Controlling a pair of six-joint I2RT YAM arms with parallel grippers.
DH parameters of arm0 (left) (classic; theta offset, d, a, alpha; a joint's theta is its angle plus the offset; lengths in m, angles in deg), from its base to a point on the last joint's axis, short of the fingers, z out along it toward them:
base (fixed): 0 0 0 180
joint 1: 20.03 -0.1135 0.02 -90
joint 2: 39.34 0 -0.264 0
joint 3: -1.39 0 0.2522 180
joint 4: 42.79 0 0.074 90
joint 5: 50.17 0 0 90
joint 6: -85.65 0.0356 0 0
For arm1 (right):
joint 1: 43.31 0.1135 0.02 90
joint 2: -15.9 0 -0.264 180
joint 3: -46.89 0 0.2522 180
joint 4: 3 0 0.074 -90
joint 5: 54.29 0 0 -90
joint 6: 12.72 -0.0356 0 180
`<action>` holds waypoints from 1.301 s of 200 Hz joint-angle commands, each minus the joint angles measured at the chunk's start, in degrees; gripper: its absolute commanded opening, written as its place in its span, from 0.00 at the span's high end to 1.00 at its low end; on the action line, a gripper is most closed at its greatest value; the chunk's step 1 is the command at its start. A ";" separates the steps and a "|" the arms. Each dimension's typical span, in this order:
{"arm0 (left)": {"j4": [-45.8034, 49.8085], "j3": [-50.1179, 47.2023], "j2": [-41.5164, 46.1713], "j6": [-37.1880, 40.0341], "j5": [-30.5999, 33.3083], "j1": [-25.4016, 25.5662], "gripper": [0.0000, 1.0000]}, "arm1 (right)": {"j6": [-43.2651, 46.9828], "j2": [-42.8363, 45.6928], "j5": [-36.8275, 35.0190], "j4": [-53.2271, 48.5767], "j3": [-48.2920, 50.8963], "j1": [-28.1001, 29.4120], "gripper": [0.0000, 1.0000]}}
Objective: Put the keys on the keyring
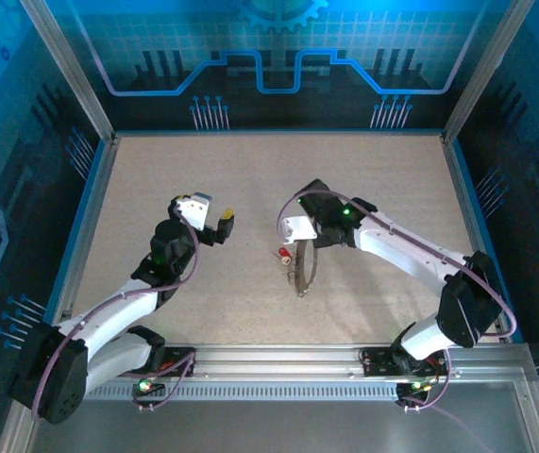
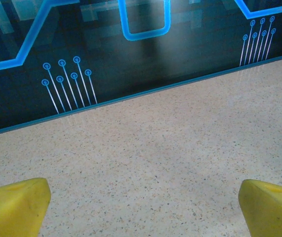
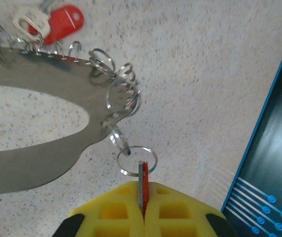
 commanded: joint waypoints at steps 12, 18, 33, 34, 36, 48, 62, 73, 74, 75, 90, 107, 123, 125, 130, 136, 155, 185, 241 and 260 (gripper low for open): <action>0.26 0.69 -0.83 -0.93 0.67 -0.31 0.01 | 0.41 -1.59 4.88 -0.32 -0.08 -4.52 1.00; 0.26 0.77 -1.05 -0.93 0.52 -0.29 0.01 | 0.22 -1.86 6.15 -0.42 0.02 -5.54 1.00; 0.58 0.51 -1.42 -1.02 -0.11 -0.25 0.01 | -0.17 -2.77 7.48 -0.15 0.27 -7.49 1.00; 0.55 0.46 -1.45 -1.06 -0.11 -0.25 0.01 | -0.22 -2.85 7.53 -0.14 0.28 -7.66 1.00; 0.53 0.39 -1.55 -1.14 -0.12 -0.27 0.01 | -0.30 -2.97 7.67 -0.13 0.35 -7.91 1.00; 0.36 0.07 -2.12 -1.19 0.45 -0.25 0.01 | -0.53 -3.77 7.92 0.08 0.70 -9.24 1.00; 0.27 0.05 -2.90 -0.68 0.90 -0.25 0.01 | -0.45 -4.48 7.86 1.87 1.86 -10.74 1.00; 0.26 0.09 -3.37 -0.28 0.87 -0.29 0.01 | -0.44 -4.92 8.88 3.76 2.88 -12.05 1.00; 0.31 0.08 -3.40 -0.25 0.90 -0.27 0.01 | -0.49 -4.98 9.02 3.88 2.99 -12.23 1.00; 0.28 0.07 -3.41 -0.24 0.92 -0.26 0.01 | -0.51 -5.05 9.17 3.98 3.09 -12.37 1.00; 0.24 0.11 -4.27 -0.79 0.98 -0.28 0.01 | -0.33 -5.85 10.78 6.46 4.63 -13.80 1.00; 0.34 0.01 -4.95 -1.52 0.99 -0.27 0.01 | 0.30 -6.98 10.66 9.76 6.64 -14.97 1.00; 0.18 -0.15 -5.58 -1.61 1.27 -0.26 0.01 | 0.40 -8.12 10.68 11.68 7.79 -15.79 1.00; 0.22 -0.14 -5.65 -1.67 1.29 -0.25 0.01 | 0.36 -8.18 10.72 11.90 7.94 -15.87 1.00; 0.23 -0.14 -5.87 -1.72 1.44 -0.26 0.01 | 0.51 -8.48 10.78 12.43 8.31 -15.99 1.00; 0.12 -0.08 -6.13 -1.72 1.47 -0.25 0.01 | 0.59 -8.79 10.82 13.16 8.80 -16.08 1.00; 0.16 0.24 -6.59 -1.52 1.29 -0.27 0.01 | 0.87 -10.22 9.31 14.84 9.82 -16.45 1.00; 0.38 0.88 -7.55 -0.86 1.10 -0.24 0.01 | 0.88 -13.42 6.76 15.40 9.76 -17.38 1.00; -0.08 0.90 -8.23 0.92 1.54 -0.25 0.01 | -0.87 -16.20 4.24 13.39 8.41 -19.17 0.98; -0.15 0.87 -8.37 1.00 1.72 -0.34 0.01 | -1.32 -16.32 4.60 13.39 8.31 -19.66 0.96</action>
